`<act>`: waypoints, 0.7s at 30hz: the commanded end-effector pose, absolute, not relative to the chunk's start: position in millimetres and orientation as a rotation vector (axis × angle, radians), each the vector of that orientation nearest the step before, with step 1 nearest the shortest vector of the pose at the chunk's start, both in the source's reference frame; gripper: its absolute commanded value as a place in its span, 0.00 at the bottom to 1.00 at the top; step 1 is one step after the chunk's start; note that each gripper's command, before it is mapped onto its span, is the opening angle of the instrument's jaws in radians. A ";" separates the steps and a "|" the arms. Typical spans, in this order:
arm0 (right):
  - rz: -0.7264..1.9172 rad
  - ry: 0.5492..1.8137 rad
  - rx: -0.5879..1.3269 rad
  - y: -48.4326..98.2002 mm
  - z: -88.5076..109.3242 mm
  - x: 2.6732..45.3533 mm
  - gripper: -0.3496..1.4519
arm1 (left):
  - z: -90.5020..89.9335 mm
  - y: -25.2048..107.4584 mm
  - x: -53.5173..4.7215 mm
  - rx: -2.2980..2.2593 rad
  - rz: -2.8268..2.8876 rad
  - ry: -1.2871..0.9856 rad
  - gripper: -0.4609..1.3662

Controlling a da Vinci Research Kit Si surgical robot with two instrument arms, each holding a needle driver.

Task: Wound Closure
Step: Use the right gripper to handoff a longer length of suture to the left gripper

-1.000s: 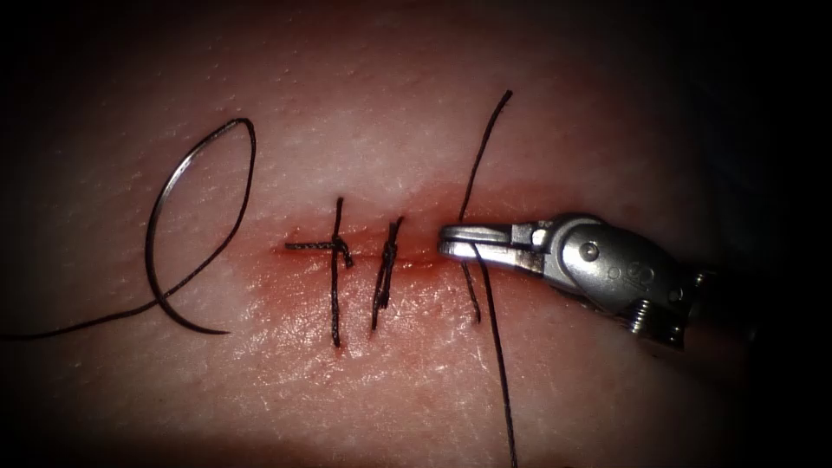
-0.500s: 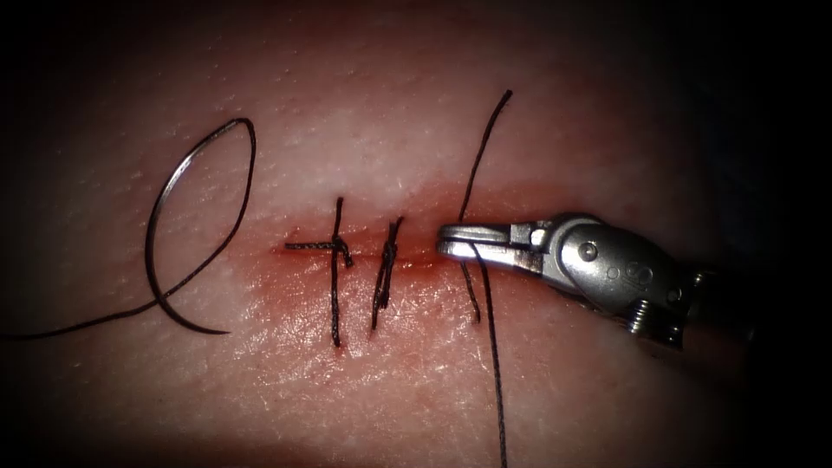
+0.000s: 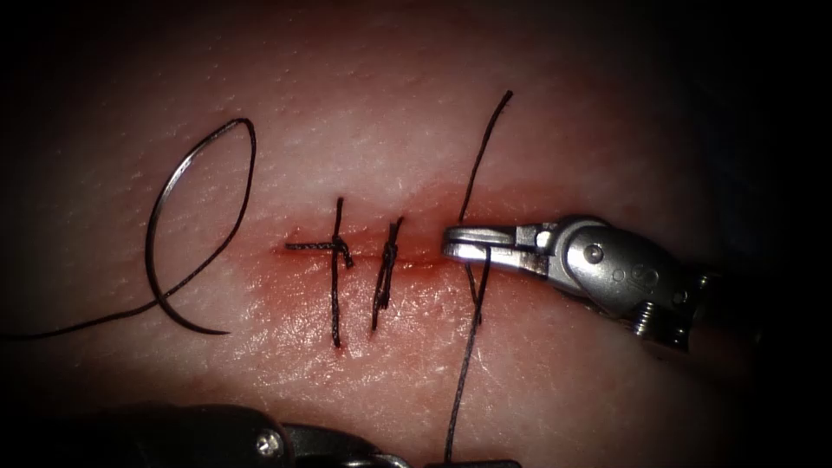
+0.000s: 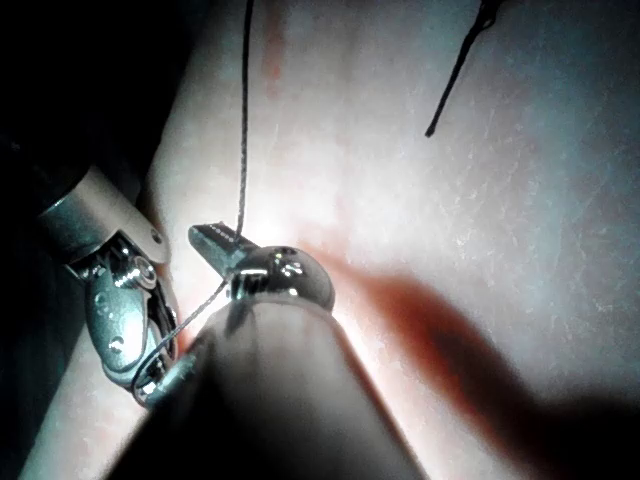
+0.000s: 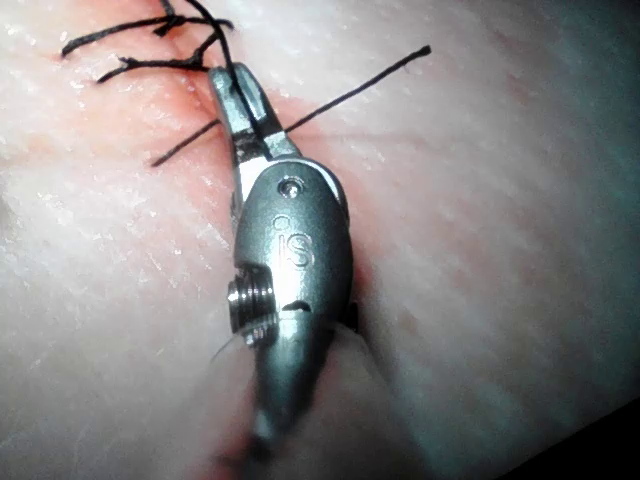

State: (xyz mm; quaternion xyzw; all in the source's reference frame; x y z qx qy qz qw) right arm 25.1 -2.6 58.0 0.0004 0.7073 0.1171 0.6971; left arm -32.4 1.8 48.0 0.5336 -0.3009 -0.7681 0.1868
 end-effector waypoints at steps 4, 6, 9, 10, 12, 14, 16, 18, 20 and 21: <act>0.263 1.578 -0.001 -2.8 57.8 24.9 0.00 | 47.9 2.1 -31.2 1.493 -2.175 -0.840 0.06; 0.263 1.578 0.000 -2.9 57.6 24.8 0.00 | 47.9 2.3 -30.4 1.486 -2.183 -0.841 0.06; 0.263 1.579 0.002 -2.9 57.4 24.7 0.00 | 48.0 2.5 -29.4 1.480 -2.191 -0.841 0.06; 0.263 1.579 0.003 -3.0 57.3 24.6 0.00 | 48.1 2.6 -29.0 1.476 -2.195 -0.841 0.06; 0.263 1.580 0.003 -3.0 57.2 24.6 0.00 | 48.2 2.7 -28.5 1.472 -2.200 -0.842 0.06; 0.263 1.580 0.004 -3.1 57.1 24.5 0.00 | 48.3 2.8 -27.8 1.466 -2.206 -0.842 0.06; 0.263 1.580 0.004 -3.2 57.0 24.5 0.00 | 48.4 3.1 -27.0 1.459 -2.215 -0.843 0.06; 0.268 1.580 0.008 -3.3 56.9 24.5 0.25 | 48.5 3.4 -26.3 1.456 -2.220 -0.842 0.06; 0.277 1.580 0.018 -3.4 56.8 24.6 0.46 | 48.6 3.6 -25.8 1.452 -2.226 -0.842 0.06; 0.281 1.580 0.022 -3.4 56.7 24.6 0.58 | 48.6 3.8 -25.4 1.446 -2.233 -0.843 0.06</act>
